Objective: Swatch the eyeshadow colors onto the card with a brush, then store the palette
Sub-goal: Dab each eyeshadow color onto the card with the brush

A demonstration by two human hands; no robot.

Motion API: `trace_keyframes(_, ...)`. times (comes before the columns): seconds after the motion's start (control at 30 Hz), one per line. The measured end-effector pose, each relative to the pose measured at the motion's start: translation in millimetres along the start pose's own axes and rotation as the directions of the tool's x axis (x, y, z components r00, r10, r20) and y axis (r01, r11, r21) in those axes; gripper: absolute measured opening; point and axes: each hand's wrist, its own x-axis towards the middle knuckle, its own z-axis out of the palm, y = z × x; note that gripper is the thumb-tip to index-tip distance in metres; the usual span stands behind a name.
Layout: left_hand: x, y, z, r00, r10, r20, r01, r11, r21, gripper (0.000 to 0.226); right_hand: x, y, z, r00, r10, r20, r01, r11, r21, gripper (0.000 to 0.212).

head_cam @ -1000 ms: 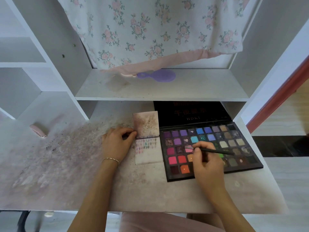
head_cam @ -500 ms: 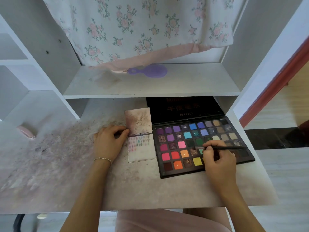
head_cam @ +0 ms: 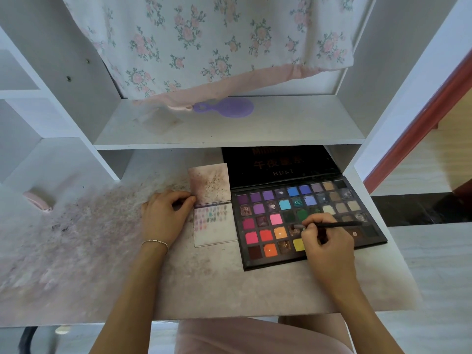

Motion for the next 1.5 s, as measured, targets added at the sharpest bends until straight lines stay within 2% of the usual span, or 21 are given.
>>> trace_keyframes(0.13,-0.1,0.1,0.1,1.0,0.001,0.0,-0.001,1.0,-0.001,0.013,0.2,0.4,-0.7,0.999,0.014,-0.046,-0.014,1.0,0.006,0.038)
trace_keyframes(0.27,0.1,-0.8,0.2,1.0,-0.001,0.002,0.001,1.0,-0.001,0.014,0.0,-0.3,-0.1,1.0,0.011,-0.005,-0.011,1.0,0.005,0.037)
trace_keyframes(0.43,0.5,-0.2,0.6,1.0,-0.001,0.006,0.001,1.0,0.001,0.015,-0.1,-2.7,-1.7,0.996,0.03,-0.08,-0.027,0.999,0.028,0.034)
trace_keyframes(0.53,0.1,-0.4,0.3,1.0,-0.005,-0.002,0.005,1.0,0.0,0.013,0.5,-6.5,-1.0,0.998,0.026,-0.062,-0.022,0.998,0.064,0.019)
trace_keyframes(0.67,-0.3,0.2,-0.1,1.0,-0.005,-0.012,0.005,1.0,0.0,0.013,0.0,-10.2,6.0,0.999,0.016,-0.039,-0.012,0.995,0.1,0.033)
trace_keyframes(0.8,-0.4,0.0,-0.2,1.0,-0.009,-0.013,0.009,1.0,0.002,0.013,-2.7,-24.3,25.9,0.999,-0.034,0.039,0.027,0.985,0.172,0.019)
trace_keyframes(0.93,-0.4,-0.4,-0.7,1.0,-0.007,-0.005,0.007,1.0,-0.003,0.012,-4.0,-35.2,51.9,0.988,-0.05,0.145,0.019,0.977,0.21,0.017)
trace_keyframes(1.07,0.3,-0.7,-0.9,1.0,-0.004,0.005,0.004,1.0,-0.005,0.013,-1.0,-41.4,74.2,0.977,-0.06,0.203,0.032,0.99,0.137,0.027)
trace_keyframes(1.3,1.0,-0.9,-0.1,1.0,0.005,-0.002,-0.005,1.0,-0.014,0.014,6.2,-42.0,90.0,0.956,-0.041,0.292,0.022,0.997,0.067,0.014)
trace_keyframes(1.5,0.7,-2.5,1.4,1.0,0.003,-0.017,-0.003,1.0,0.006,0.014,5.9,-42.1,91.1,0.942,-0.004,0.334,-0.015,0.998,0.054,0.023)
